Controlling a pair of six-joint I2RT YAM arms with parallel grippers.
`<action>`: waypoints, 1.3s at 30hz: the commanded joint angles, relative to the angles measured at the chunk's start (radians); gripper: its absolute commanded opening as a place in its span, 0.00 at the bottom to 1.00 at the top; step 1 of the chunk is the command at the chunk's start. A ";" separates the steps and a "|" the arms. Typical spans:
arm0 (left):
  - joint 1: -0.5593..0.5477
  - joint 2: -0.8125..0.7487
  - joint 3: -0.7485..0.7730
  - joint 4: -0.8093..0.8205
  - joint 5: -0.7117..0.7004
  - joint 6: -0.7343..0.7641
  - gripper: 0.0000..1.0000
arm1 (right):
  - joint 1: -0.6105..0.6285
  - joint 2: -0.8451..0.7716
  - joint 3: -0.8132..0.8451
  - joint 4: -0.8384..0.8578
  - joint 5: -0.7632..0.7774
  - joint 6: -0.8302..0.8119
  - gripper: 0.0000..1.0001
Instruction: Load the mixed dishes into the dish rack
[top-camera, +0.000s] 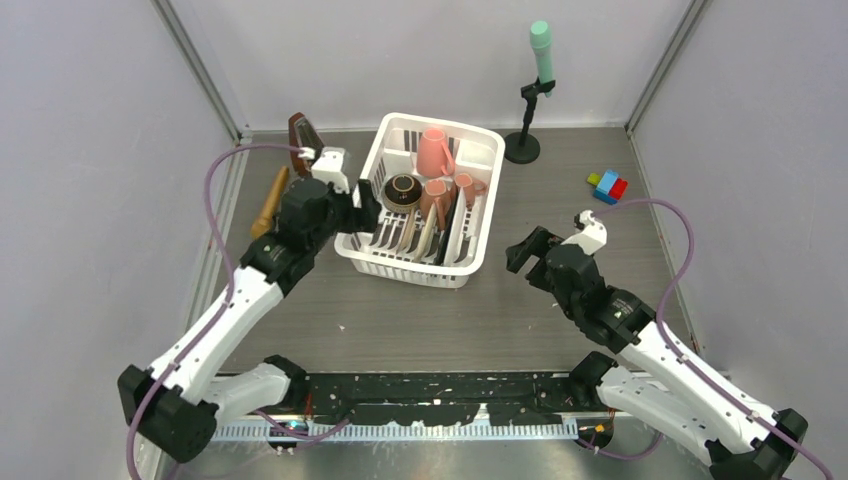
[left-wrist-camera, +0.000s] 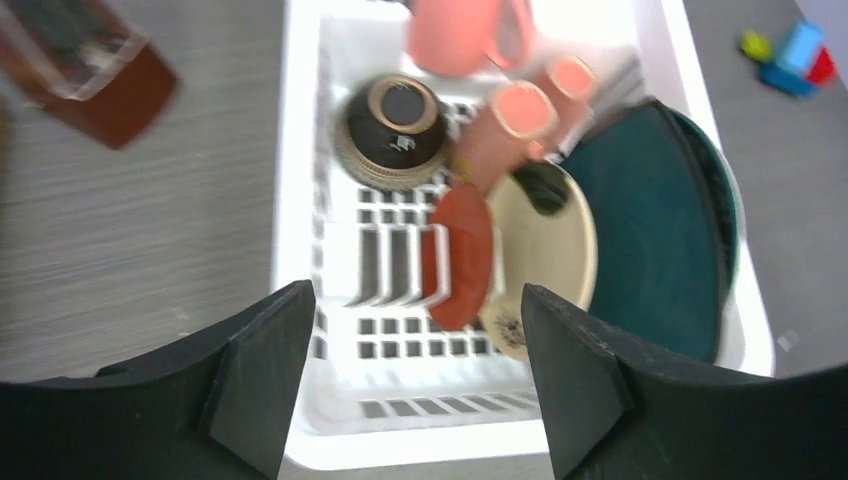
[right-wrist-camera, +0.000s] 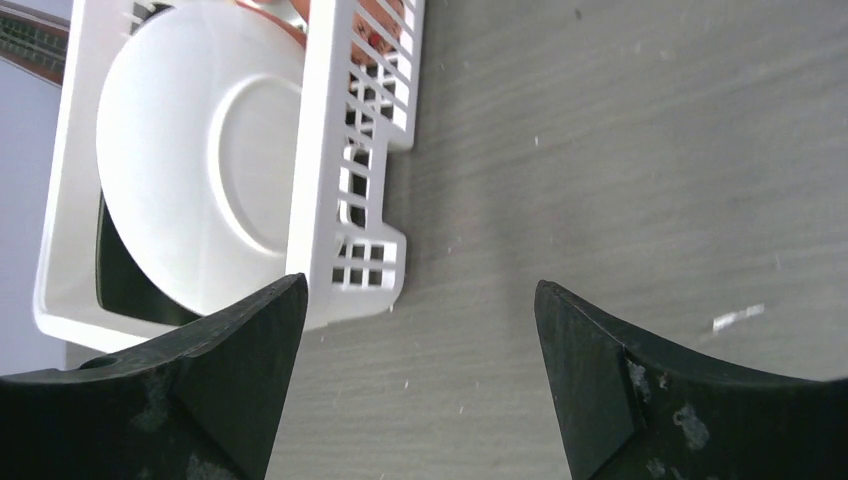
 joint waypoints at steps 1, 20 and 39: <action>0.036 -0.114 -0.098 0.119 -0.293 0.045 0.80 | -0.001 0.024 -0.030 0.322 0.107 -0.280 0.91; 0.436 -0.095 -0.334 0.239 -0.372 -0.200 0.98 | -0.637 0.264 -0.170 0.778 -0.148 -0.469 1.00; 0.437 0.117 -0.797 1.119 -0.200 0.131 0.94 | -0.708 0.804 -0.432 1.665 -0.183 -0.737 0.88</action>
